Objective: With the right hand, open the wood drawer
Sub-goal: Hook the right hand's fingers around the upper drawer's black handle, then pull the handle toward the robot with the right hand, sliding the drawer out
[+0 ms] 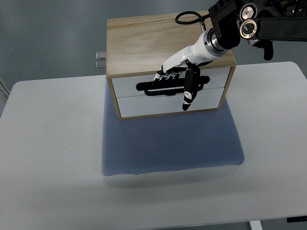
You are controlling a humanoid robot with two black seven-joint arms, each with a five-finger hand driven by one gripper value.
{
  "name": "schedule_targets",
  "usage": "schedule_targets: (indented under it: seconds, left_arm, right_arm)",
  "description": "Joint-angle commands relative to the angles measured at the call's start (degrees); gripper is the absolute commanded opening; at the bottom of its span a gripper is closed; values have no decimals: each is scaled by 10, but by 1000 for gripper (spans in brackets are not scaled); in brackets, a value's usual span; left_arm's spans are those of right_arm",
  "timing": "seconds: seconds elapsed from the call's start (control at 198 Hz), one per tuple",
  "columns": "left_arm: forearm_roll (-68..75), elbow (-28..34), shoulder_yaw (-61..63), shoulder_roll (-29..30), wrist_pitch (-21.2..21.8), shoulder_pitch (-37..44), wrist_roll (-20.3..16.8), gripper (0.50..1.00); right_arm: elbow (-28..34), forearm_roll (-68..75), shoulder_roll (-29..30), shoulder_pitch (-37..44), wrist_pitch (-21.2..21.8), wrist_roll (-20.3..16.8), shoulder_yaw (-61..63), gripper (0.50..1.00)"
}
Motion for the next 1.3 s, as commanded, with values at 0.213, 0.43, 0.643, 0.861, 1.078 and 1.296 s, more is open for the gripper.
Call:
schedule_targets:
  seconds: [0.213, 0.43, 0.643, 0.861, 1.078, 1.296]
  left_arm:
    - [0, 0, 0, 0, 0, 0, 0, 1000]
    - [0, 0, 0, 0, 0, 0, 0, 1000]
    - [0, 0, 0, 0, 0, 0, 0, 1000]
    - [0, 0, 0, 0, 0, 0, 0, 1000]
    - [0, 0, 0, 0, 0, 0, 0, 1000]
    - [0, 0, 0, 0, 0, 0, 0, 1000]
  right_arm:
    - [-1, -5, 3, -1, -15, 0, -25, 940]
    - [-1, -5, 6, -5, -21, 0, -28, 940]
    - [-2, -6, 6, -14, -32, 0, -30, 940]
    - [-3, -12, 10, -21, -40, 0, -30, 940]
    - [-7, -14, 15, -29, -45, 0, -30, 940]
    - [-12, -17, 18, -40, -52, 1, -30, 942]
